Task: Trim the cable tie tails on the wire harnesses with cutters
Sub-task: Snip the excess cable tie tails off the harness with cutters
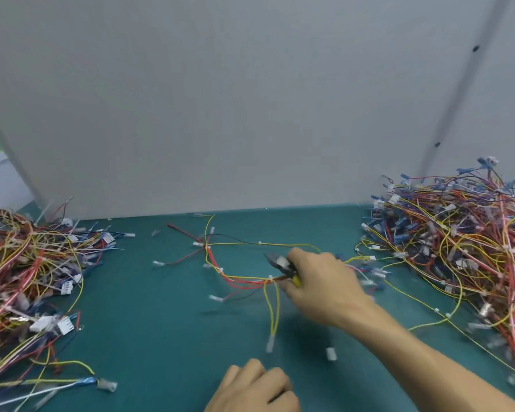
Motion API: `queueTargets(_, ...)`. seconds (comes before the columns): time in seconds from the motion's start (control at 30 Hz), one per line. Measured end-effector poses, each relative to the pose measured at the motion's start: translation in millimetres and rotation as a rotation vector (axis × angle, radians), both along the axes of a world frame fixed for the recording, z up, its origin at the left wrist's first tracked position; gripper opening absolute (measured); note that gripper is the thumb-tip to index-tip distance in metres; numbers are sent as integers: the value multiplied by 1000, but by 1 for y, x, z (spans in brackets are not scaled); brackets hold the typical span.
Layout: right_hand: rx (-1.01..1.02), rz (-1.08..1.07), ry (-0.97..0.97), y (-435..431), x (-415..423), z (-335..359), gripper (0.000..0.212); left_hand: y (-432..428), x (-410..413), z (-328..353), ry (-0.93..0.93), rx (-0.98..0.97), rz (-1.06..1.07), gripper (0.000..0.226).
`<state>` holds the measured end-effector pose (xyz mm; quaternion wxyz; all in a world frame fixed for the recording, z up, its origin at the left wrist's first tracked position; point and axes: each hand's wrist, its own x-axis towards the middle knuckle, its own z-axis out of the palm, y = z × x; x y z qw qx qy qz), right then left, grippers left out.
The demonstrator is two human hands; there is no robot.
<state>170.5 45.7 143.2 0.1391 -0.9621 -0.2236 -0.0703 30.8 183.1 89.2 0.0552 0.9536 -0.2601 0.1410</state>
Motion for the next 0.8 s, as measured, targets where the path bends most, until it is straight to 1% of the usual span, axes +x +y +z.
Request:
queueTargets(0.03,-5,18,35,8,-2,-4,25,3,1,3,17,9,7,17)
queueTargets(0.07,-11,44,102,14,-6,-9,26,6,3,7,20,7,19,21)
queueTargets(0.1,-18,70,197,17,-9,-13,27,10,4,12,27,-33,39,26)
queueTargets(0.17,-6,90,354,14,-11,-14,33,17,7,23,35,-231,116,32)
queueTargets(0.23,51,9,369,0,-6,-7,33,27,13,33,45,-485,247,33)
queueTargets(0.27,69,-63,340,-8,-1,-2,29,32,17,39,73,-561,322,33)
queueTargets(0.3,64,-144,297,-17,5,2,24,38,24,43,93,-570,393,32)
queueTargets(0.37,21,-311,199,-30,16,6,17,48,45,50,111,-490,543,27)
queueTargets(0.43,-21,-426,137,-35,25,2,24,57,75,49,169,-410,707,28)
queueTargets(0.5,-54,-488,158,-31,30,-6,35,64,108,43,262,-326,866,37)
queueTargets(0.57,-105,-501,180,-20,32,-15,38,67,133,35,344,-250,989,49)
queueTargets(0.63,-124,-469,147,-7,30,-20,32,66,149,30,374,-220,1060,51)
queueTargets(0.67,-114,-443,132,1,28,-21,31,65,153,29,364,-223,1080,45)
queueTargets(0.73,-84,-373,118,16,21,-23,29,66,157,28,323,-258,1100,24)
queueTargets(0.77,-72,-334,113,24,17,-23,27,68,158,29,308,-282,1105,18)
queueTargets(0.8,-62,-292,116,31,12,-23,27,71,157,28,296,-316,1105,16)
